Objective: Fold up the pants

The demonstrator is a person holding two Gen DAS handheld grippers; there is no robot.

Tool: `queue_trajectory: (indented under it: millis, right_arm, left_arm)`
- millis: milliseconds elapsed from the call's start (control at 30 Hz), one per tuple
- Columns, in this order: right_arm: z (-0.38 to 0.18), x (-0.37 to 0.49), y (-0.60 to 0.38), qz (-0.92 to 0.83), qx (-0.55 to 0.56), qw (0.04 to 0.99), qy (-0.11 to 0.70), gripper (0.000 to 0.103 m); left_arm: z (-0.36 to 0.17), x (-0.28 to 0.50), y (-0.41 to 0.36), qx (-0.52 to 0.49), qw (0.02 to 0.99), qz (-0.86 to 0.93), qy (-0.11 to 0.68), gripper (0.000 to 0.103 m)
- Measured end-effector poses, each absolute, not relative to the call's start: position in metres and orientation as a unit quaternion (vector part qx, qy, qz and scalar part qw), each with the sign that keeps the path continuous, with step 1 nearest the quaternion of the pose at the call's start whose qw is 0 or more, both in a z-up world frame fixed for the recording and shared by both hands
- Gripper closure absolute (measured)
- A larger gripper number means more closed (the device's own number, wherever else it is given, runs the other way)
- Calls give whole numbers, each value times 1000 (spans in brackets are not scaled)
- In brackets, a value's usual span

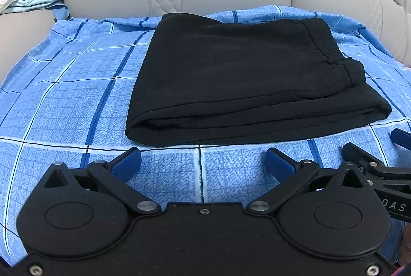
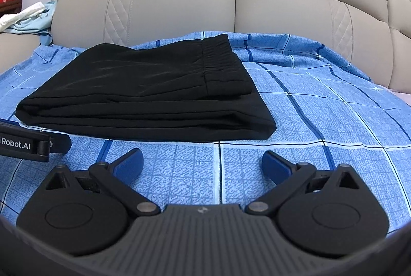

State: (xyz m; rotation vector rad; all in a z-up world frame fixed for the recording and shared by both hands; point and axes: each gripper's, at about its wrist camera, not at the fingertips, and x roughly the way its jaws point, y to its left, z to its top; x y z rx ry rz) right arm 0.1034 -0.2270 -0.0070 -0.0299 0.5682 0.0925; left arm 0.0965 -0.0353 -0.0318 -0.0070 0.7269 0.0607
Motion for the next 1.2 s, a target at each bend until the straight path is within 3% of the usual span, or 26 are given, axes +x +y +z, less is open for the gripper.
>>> queue_trajectory:
  millis: [1200]
  right_arm:
    - [-8, 108, -223, 48, -21, 961, 272, 0]
  left_arm:
    - [-32, 97, -34, -3, 935, 32, 354, 0]
